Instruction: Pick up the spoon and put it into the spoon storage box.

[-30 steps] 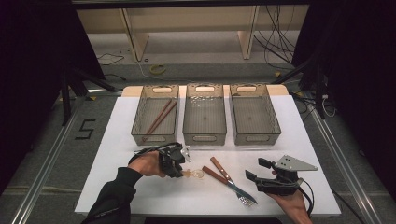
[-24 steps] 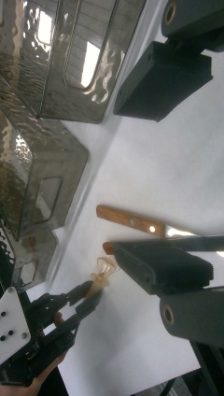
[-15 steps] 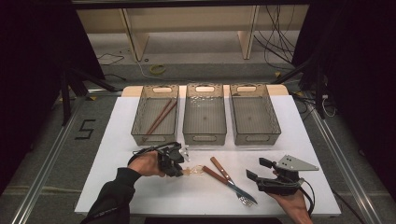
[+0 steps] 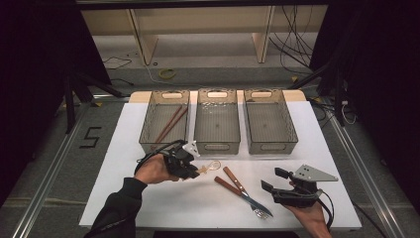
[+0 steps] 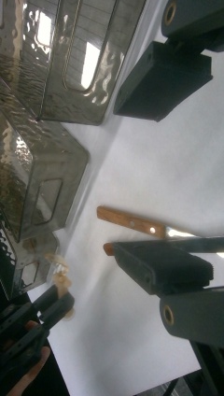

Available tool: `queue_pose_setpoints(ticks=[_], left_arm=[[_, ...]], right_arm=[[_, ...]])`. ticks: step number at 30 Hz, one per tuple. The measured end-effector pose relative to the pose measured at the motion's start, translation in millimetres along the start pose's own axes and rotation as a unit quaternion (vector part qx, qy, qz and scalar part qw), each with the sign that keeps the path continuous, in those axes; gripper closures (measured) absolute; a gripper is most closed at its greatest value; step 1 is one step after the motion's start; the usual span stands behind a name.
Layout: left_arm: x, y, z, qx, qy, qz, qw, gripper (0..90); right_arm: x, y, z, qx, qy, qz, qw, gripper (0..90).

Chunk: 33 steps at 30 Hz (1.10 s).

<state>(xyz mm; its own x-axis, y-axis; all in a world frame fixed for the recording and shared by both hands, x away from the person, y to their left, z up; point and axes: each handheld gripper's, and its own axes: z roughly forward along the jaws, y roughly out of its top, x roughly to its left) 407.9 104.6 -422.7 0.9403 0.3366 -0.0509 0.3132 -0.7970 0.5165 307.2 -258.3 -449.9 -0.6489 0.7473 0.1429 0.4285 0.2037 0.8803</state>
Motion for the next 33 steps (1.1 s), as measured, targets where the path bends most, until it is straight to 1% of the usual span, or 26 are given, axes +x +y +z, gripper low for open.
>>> queue_pose_setpoints(ticks=[2,5,7,8,9,12,15,16,17,20,22,24,28,32,33], left_arm=[[1.6,1.4,-3.1,-0.011,0.008,-0.009,0.9999,76.3],[4.5,3.2,-6.2,-0.025,0.007,-0.019,0.9995,76.2],[7.0,5.5,-8.3,-0.04,0.004,-0.023,0.9989,76.2],[7.9,6.6,-9.1,-0.042,0.004,-0.024,0.9988,76.2],[9.1,9.1,-10.8,-0.044,0.01,-0.022,0.9987,76.2],[11.9,15.6,-16.7,-0.059,0.016,-0.027,0.9978,76.2],[16.7,23.9,-23.8,-0.079,0.025,-0.031,0.9961,76.2],[18.7,26.4,-25.4,-0.083,0.026,-0.035,0.9956,76.2],[21.0,28.7,-26.9,-0.085,0.03,-0.034,0.9953,76.2],[27.8,34.3,-31.3,-0.099,0.032,-0.045,0.9936,76.2],[31.4,37.3,-33.6,-0.105,0.04,-0.049,0.9925,76.2],[36.2,40.7,-36.2,-0.114,0.044,-0.059,0.9908,76.2],[45.0,47.0,-37.8,-0.117,0.056,-0.067,0.9893,76.1],[53.1,52.7,-38.0,-0.129,0.061,-0.082,0.9864,76.2],[55.2,53.6,-38.1,-0.129,0.062,-0.082,0.9862,76.2]], right_arm=[[-0.2,-0.2,0.2,0.001,0.0,0.0,1.0,29.3],[-0.5,-0.2,0.1,0.001,-0.001,0.001,1.0,29.2],[-0.4,-0.1,-0.3,-0.001,-0.002,0.002,1.0,29.3],[-0.2,0.0,-0.5,-0.002,-0.001,0.003,1.0,29.3],[-0.2,0.0,-0.4,-0.002,-0.001,0.002,1.0,29.3],[-0.2,-0.2,-0.3,-0.001,-0.001,0.003,1.0,29.3],[-0.6,-0.3,-0.4,-0.001,-0.001,0.002,1.0,29.3],[-0.8,-0.4,-0.4,-0.001,-0.001,0.003,1.0,29.3],[-0.9,-0.5,-0.4,-0.001,-0.001,0.003,1.0,29.2],[-0.8,-0.5,-0.5,-0.002,-0.001,0.003,1.0,29.2],[-0.8,-0.5,-0.2,0.0,-0.001,0.002,1.0,29.2],[-0.7,-0.6,-0.2,0.0,0.0,0.002,1.0,29.3],[-0.9,-0.7,-0.1,-0.001,-0.001,0.002,1.0,29.2],[-0.7,-0.6,-0.2,0.0,0.0,0.002,1.0,29.2],[-0.7,-0.6,-0.2,0.0,0.0,0.002,1.0,29.2]])
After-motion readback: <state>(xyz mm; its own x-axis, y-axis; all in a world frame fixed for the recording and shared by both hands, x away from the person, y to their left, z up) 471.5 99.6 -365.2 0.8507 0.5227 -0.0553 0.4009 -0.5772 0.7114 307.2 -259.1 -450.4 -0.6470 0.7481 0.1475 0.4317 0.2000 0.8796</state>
